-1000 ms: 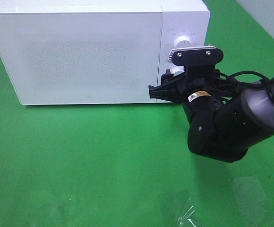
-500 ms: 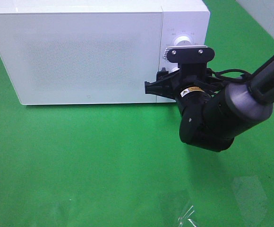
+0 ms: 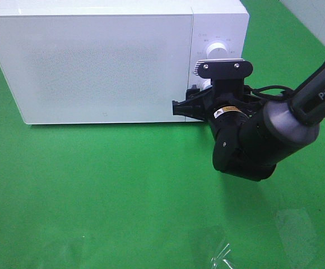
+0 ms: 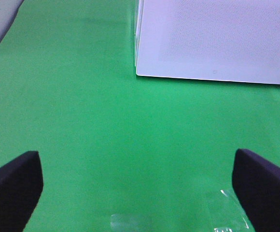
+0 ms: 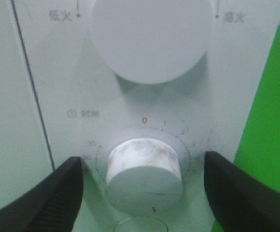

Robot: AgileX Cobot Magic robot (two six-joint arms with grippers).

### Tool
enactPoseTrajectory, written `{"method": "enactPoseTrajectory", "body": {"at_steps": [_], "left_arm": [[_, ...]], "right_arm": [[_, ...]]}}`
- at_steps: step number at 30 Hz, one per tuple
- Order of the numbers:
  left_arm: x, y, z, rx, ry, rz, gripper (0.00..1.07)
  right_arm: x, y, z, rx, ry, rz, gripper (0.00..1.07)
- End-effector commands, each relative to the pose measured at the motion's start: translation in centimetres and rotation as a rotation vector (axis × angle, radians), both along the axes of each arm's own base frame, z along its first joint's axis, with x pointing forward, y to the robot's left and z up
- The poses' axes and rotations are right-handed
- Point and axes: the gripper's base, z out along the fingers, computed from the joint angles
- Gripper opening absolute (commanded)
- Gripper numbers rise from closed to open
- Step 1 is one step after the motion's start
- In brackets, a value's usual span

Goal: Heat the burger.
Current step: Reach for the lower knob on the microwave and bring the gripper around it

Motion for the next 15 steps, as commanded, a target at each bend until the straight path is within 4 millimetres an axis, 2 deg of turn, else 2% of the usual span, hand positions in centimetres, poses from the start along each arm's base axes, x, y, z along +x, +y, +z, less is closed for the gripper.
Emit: {"method": "enactPoseTrajectory", "body": {"at_steps": [1, 10, 14, 15], "left_arm": [[-0.21, -0.01, 0.0, 0.0, -0.024, 0.002, 1.0], [-0.21, -0.01, 0.0, 0.0, -0.024, 0.002, 1.0], [-0.21, -0.01, 0.0, 0.0, -0.024, 0.002, 1.0], [-0.21, -0.01, 0.0, 0.0, -0.024, 0.002, 1.0]], "right_arm": [[0.28, 0.04, 0.36, 0.01, -0.026, -0.001, 0.71], [0.27, 0.05, 0.49, 0.009, -0.041, -0.003, 0.69], [0.28, 0.04, 0.52, 0.009, -0.044, -0.004, 0.62], [0.28, 0.03, 0.55, 0.008, -0.048, -0.005, 0.51]]}}
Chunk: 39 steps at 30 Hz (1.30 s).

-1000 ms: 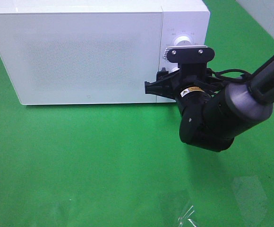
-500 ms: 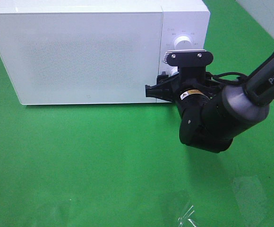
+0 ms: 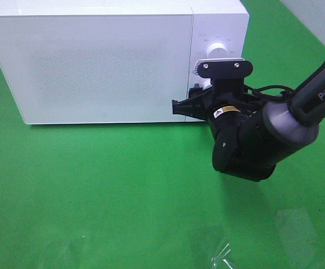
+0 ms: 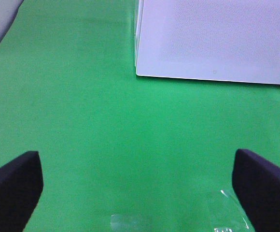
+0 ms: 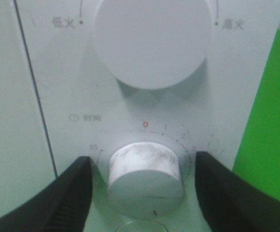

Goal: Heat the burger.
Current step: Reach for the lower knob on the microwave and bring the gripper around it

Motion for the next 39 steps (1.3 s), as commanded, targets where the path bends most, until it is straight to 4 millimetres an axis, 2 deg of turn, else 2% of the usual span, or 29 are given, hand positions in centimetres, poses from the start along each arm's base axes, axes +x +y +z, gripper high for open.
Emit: {"method": "enactPoseTrajectory", "body": {"at_steps": [1, 2, 3, 4, 5, 7, 8, 9, 17, 21, 22, 23, 25, 26, 27, 28, 29, 30, 31, 32, 33, 35, 36, 39], "left_arm": [[-0.2, 0.0, 0.0, 0.0, -0.024, 0.002, 1.0], [-0.2, 0.0, 0.0, 0.0, -0.024, 0.002, 1.0], [-0.2, 0.0, 0.0, 0.0, -0.024, 0.002, 1.0], [-0.2, 0.0, 0.0, 0.0, -0.024, 0.002, 1.0], [-0.2, 0.0, 0.0, 0.0, -0.024, 0.002, 1.0], [-0.2, 0.0, 0.0, 0.0, -0.024, 0.002, 1.0], [-0.2, 0.0, 0.0, 0.0, -0.024, 0.002, 1.0], [-0.2, 0.0, 0.0, 0.0, -0.024, 0.002, 1.0], [-0.2, 0.0, 0.0, 0.0, -0.024, 0.002, 1.0], [-0.2, 0.0, 0.0, 0.0, -0.024, 0.002, 1.0], [-0.2, 0.0, 0.0, 0.0, -0.024, 0.002, 1.0], [-0.2, 0.0, 0.0, 0.0, -0.024, 0.002, 1.0], [-0.2, 0.0, 0.0, 0.0, -0.024, 0.002, 1.0], [-0.2, 0.0, 0.0, 0.0, -0.024, 0.002, 1.0], [-0.2, 0.0, 0.0, 0.0, -0.024, 0.002, 1.0], [-0.2, 0.0, 0.0, 0.0, -0.024, 0.002, 1.0], [-0.2, 0.0, 0.0, 0.0, -0.024, 0.002, 1.0], [-0.2, 0.0, 0.0, 0.0, -0.024, 0.002, 1.0], [-0.2, 0.0, 0.0, 0.0, -0.024, 0.002, 1.0], [-0.2, 0.0, 0.0, 0.0, -0.024, 0.002, 1.0], [-0.2, 0.0, 0.0, 0.0, -0.024, 0.002, 1.0], [-0.2, 0.0, 0.0, 0.0, -0.024, 0.002, 1.0], [-0.2, 0.0, 0.0, 0.0, -0.024, 0.002, 1.0], [-0.2, 0.0, 0.0, 0.0, -0.024, 0.002, 1.0]], "right_arm": [[0.3, 0.1, 0.4, 0.009, -0.036, -0.003, 0.51], [0.3, 0.1, 0.5, 0.011, -0.039, 0.0, 0.38], [0.3, 0.1, 0.5, 0.011, -0.039, 0.0, 0.38], [0.3, 0.3, 0.5, 0.01, -0.046, 0.024, 0.24], [0.3, 0.3, 0.5, 0.01, -0.046, 0.024, 0.24], [0.3, 0.8, 0.7, -0.004, -0.065, 0.083, 0.06], [0.3, 0.8, 0.7, -0.004, -0.065, 0.083, 0.06], [0.3, 1.0, 0.8, 0.002, -0.073, 0.1, 0.01], [0.2, 1.2, 1.2, 0.097, -0.11, 0.115, 0.02], [0.2, 1.3, 1.3, 0.204, -0.113, 0.126, 0.02], [0.2, 1.5, 1.2, 0.352, -0.093, 0.127, 0.03], [0.2, 1.5, 1.2, 0.352, -0.093, 0.127, 0.03], [0.1, 2.0, 1.1, 0.702, -0.041, 0.152, 0.03], [0.1, 2.0, 1.1, 0.702, -0.041, 0.152, 0.03], [0.0, 2.4, 1.3, 0.873, -0.012, 0.189, 0.02], [0.0, 2.4, 1.3, 0.873, -0.012, 0.189, 0.02], [-0.1, 2.8, 1.4, 1.047, 0.026, 0.218, 0.02], [-0.1, 2.8, 1.4, 1.047, 0.026, 0.218, 0.02], [-0.2, 3.2, 1.4, 1.199, 0.078, 0.243, 0.02], [-0.2, 3.2, 1.4, 1.199, 0.078, 0.243, 0.02], [-0.3, 3.4, 1.4, 1.319, 0.116, 0.25, 0.02], [-0.3, 3.5, 1.5, 1.361, 0.125, 0.249, 0.02], [-0.3, 3.5, 1.5, 1.449, 0.145, 0.236, 0.03], [-0.3, 3.4, 1.5, 1.504, 0.15, 0.228, 0.03]]}}
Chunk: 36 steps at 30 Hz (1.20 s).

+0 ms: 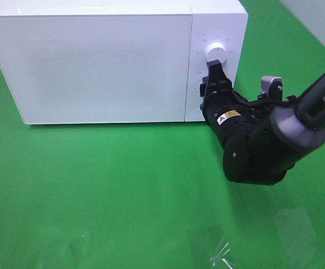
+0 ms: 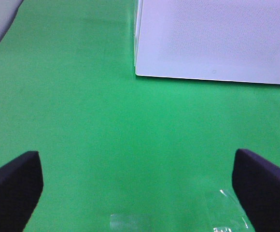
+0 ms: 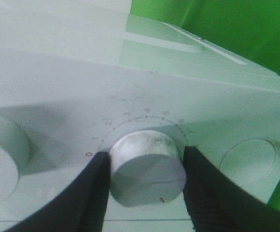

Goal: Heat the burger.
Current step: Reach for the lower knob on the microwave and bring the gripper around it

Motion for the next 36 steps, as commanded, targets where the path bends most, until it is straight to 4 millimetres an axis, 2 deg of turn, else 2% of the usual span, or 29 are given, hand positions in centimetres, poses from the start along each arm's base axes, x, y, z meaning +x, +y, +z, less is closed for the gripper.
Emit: {"method": "enactPoseTrajectory", "body": {"at_steps": [1, 15, 26, 28, 30, 33, 34, 35, 36], "left_arm": [[-0.2, 0.0, 0.0, 0.0, -0.024, 0.002, 1.0], [-0.2, 0.0, 0.0, 0.0, -0.024, 0.002, 1.0], [-0.2, 0.0, 0.0, 0.0, -0.024, 0.002, 1.0], [-0.2, 0.0, 0.0, 0.0, -0.024, 0.002, 1.0], [-0.2, 0.0, 0.0, 0.0, -0.024, 0.002, 1.0], [-0.2, 0.0, 0.0, 0.0, -0.024, 0.002, 1.0], [-0.2, 0.0, 0.0, 0.0, -0.024, 0.002, 1.0], [-0.2, 0.0, 0.0, 0.0, -0.024, 0.002, 1.0], [-0.2, 0.0, 0.0, 0.0, -0.024, 0.002, 1.0]], "right_arm": [[0.0, 3.4, 2.1, 0.112, -0.101, 0.251, 0.03], [0.1, 3.1, 2.1, 0.122, -0.106, 0.226, 0.04], [0.3, 2.5, 1.9, 0.137, -0.082, 0.154, 0.1], [0.3, 2.2, 1.8, 0.147, -0.07, 0.12, 0.14], [0.5, 1.6, 1.6, 0.144, -0.045, 0.045, 0.29], [0.5, 1.5, 1.6, 0.144, -0.043, 0.032, 0.34], [0.5, 1.3, 1.5, 0.147, -0.04, 0.013, 0.42], [0.5, 1.3, 1.5, 0.147, -0.04, 0.013, 0.42], [0.5, 1.1, 1.5, 0.149, -0.036, -0.005, 0.5]]}}
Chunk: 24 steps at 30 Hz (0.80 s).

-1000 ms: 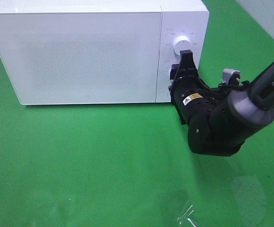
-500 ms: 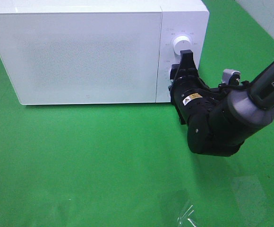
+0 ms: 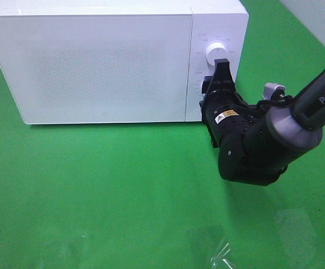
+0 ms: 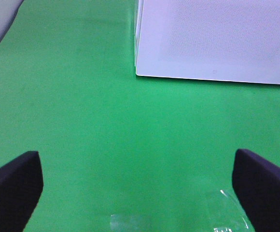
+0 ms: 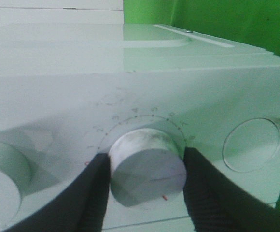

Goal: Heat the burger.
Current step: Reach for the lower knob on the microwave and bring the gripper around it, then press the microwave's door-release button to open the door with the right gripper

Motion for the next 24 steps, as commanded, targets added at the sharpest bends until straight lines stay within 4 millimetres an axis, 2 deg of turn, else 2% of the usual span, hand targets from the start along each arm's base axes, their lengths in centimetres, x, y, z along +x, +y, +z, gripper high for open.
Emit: {"method": "enactPoseTrajectory", "body": {"at_steps": [1, 5, 10, 14, 16, 24], "left_arm": [[-0.2, 0.0, 0.0, 0.0, -0.024, 0.002, 1.0], [-0.2, 0.0, 0.0, 0.0, -0.024, 0.002, 1.0], [-0.2, 0.0, 0.0, 0.0, -0.024, 0.002, 1.0], [-0.2, 0.0, 0.0, 0.0, -0.024, 0.002, 1.0], [-0.2, 0.0, 0.0, 0.0, -0.024, 0.002, 1.0], [-0.2, 0.0, 0.0, 0.0, -0.024, 0.002, 1.0]], "right_arm": [[0.5, 1.0, 1.4, 0.003, -0.056, 0.044, 0.55], [0.5, 0.8, 1.2, -0.004, -0.038, 0.013, 0.6], [0.5, 0.8, 1.1, -0.007, -0.026, 0.022, 0.6], [-0.4, 1.2, 1.3, -0.023, 0.003, 0.053, 0.6], [-1.3, 1.3, 1.7, -0.08, 0.032, 0.08, 0.62], [-2.7, 1.0, 2.3, -0.231, 0.147, 0.189, 0.64]]}}
